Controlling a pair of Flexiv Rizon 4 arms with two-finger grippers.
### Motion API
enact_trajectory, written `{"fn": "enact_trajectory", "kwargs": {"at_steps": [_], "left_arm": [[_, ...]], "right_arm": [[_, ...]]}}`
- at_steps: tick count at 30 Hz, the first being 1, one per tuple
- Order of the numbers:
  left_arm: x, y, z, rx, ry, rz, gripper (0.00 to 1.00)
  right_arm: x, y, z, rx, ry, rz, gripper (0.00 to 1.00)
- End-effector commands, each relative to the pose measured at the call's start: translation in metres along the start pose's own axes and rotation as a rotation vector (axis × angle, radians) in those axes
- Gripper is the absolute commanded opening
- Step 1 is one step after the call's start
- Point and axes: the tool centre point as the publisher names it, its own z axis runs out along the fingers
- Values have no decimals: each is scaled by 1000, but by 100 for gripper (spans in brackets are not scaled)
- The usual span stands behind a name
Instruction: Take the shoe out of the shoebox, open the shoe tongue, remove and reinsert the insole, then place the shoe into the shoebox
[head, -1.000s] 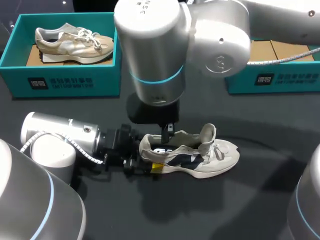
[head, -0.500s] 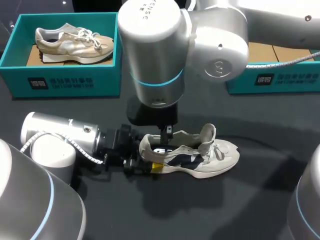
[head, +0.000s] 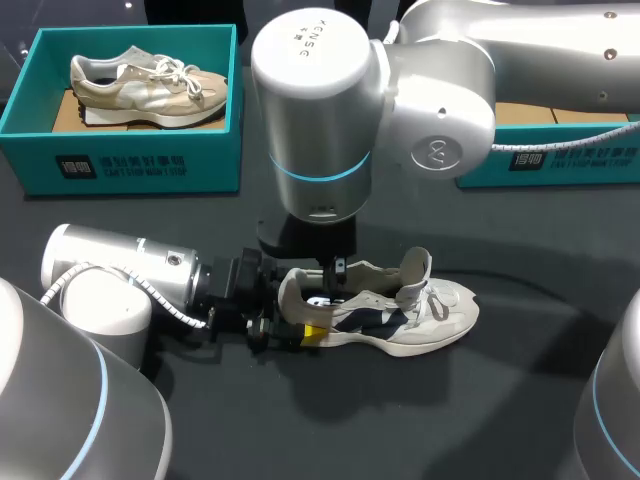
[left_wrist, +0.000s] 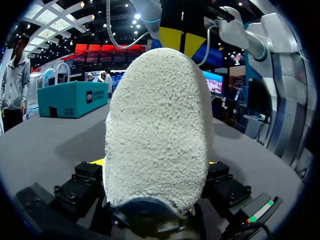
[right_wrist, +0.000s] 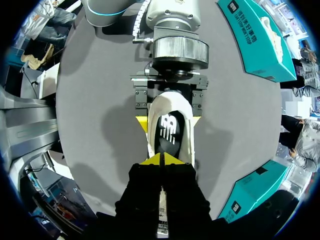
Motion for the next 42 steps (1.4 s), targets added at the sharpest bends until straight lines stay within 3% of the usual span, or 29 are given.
{"fn": "enact_trajectory", "kwargs": {"at_steps": [1,15,26,37,39,42], "left_arm": [[2,1,-1,-1,-2,0,0],[2,1,-1,-1,-2,0,0],[2,1,-1,-1,-2,0,0],[2,1,-1,-1,-2,0,0],[2,1,-1,-1,-2,0,0],[2,1,-1,-1,-2,0,0]], "right_arm": [[-5,4,19,-12,2,-6,0],[-16,7,54,-35,-7,-22,0],[-16,-22,75,-43,18,74,0],[-16,-42,82,-77,32,123,0],[-16,-43,83,-77,35,125,12],[-17,-42,85,-81,51,124,22]]}}
